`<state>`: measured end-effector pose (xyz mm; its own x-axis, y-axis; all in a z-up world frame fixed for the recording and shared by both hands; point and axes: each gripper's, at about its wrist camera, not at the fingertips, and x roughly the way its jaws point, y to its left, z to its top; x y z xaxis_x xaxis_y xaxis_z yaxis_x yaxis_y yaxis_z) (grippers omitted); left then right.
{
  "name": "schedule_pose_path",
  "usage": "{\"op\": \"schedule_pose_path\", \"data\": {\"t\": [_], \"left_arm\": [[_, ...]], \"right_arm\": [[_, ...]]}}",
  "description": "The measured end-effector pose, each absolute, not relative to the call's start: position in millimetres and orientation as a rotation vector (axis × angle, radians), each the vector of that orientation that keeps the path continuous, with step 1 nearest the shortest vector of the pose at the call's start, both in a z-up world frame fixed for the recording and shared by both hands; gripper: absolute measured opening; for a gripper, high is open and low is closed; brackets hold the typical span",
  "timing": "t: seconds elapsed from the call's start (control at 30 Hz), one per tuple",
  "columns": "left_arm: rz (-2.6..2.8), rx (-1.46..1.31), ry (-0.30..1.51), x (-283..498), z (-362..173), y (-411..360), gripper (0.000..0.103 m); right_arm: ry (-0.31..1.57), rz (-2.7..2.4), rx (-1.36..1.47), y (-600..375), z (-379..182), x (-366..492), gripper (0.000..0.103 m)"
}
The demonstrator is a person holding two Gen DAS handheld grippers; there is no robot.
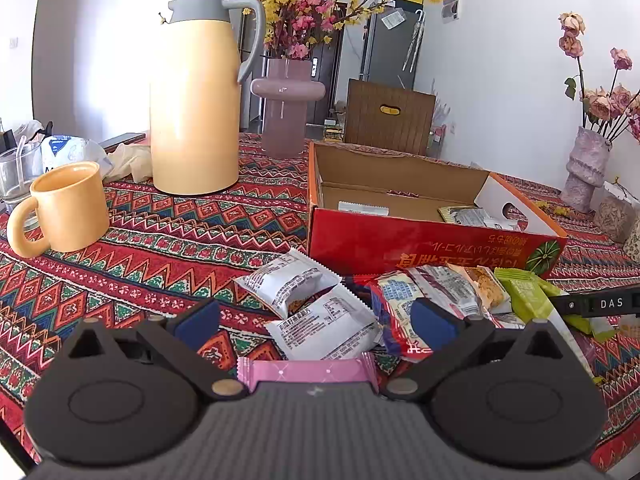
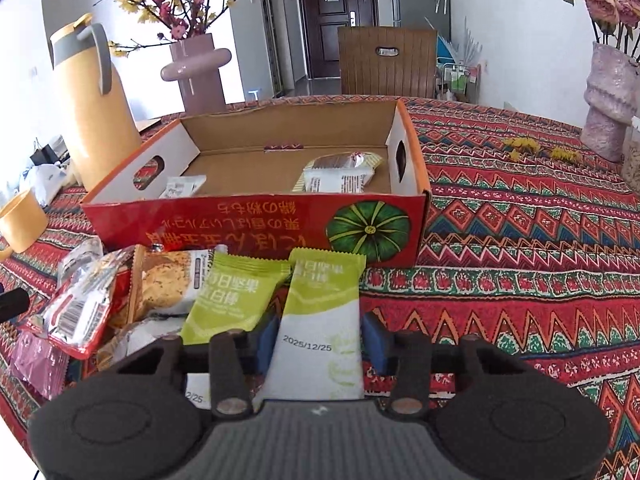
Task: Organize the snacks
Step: 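Grasp the green nut-bar packet with the right gripper, then grasp the pink packet with the left gripper while the right gripper holds the green bar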
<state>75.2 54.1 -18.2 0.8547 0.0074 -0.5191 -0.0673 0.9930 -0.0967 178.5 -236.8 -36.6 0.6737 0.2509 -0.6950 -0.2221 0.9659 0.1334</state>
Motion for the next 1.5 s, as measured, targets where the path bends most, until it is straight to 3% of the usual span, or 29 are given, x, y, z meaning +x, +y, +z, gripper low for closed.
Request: {"op": "schedule_pose_path", "data": {"t": [1.5], "left_arm": [[-0.008,-0.061,0.677,59,-37,45,0.103]], "right_arm": [[0.564,0.127,0.218,-294,-36,91,0.038]]}}
